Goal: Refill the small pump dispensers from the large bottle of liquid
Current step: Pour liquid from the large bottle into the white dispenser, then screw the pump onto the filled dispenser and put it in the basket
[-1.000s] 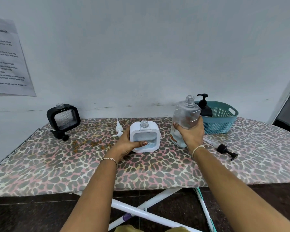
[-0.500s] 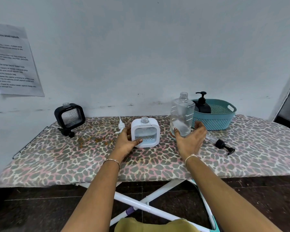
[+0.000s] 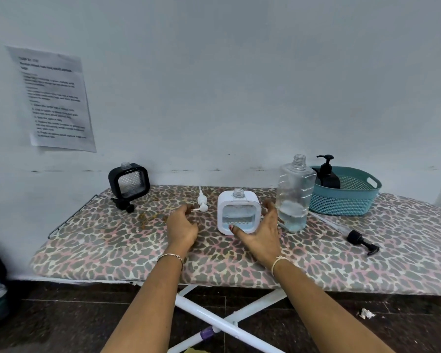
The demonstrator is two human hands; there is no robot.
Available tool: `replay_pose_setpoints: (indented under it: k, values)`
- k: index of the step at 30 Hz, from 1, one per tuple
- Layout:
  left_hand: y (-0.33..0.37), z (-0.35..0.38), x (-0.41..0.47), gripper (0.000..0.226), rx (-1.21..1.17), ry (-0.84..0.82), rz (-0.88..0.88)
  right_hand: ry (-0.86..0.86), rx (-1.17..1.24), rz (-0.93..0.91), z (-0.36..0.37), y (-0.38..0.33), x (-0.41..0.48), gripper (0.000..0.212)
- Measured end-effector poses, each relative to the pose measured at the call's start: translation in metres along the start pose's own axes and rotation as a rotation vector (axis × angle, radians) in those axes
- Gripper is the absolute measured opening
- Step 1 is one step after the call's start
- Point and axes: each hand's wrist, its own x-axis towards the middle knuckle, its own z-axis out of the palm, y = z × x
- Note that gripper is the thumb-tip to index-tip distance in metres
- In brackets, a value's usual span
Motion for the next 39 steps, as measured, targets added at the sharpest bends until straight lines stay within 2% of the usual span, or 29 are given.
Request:
replay_pose_setpoints:
  k: [3,9,13,16,27,31,35,39]
  values:
    - [-0.001,0.005,0.012,0.069,0.223,-0.125,0.02,0.02,0.053,-0.013,0.006,0.001,0.005,0.117]
    - [0.012,0.018,0.022,0.062,0.562,-0.314,0.082,0.069,0.089,-0.033,0.015,0.009,0.011,0.113]
    - [0.017,0.024,0.028,0.056,0.685,-0.289,0.139,0.081,0.102,-0.07,0.017,0.013,0.013,0.11]
    - [0.017,0.027,0.033,0.047,0.681,-0.226,0.191,0.083,0.118,-0.09,0.017,0.016,0.014,0.111]
    - [0.028,-0.004,0.038,0.019,0.077,0.17,0.201,0.087,0.151,-0.093,0.014,0.015,0.013,0.108]
    - [0.053,-0.033,0.043,0.017,-0.176,0.276,0.23,0.093,0.153,-0.105,0.011,0.012,0.01,0.105]
    - [0.089,-0.061,0.041,0.02,-0.445,0.306,0.242,0.096,0.152,-0.117,0.009,0.009,0.007,0.103]
    - [0.112,-0.064,0.042,0.019,-0.576,0.219,0.243,0.091,0.146,-0.105,0.009,0.009,0.006,0.104]
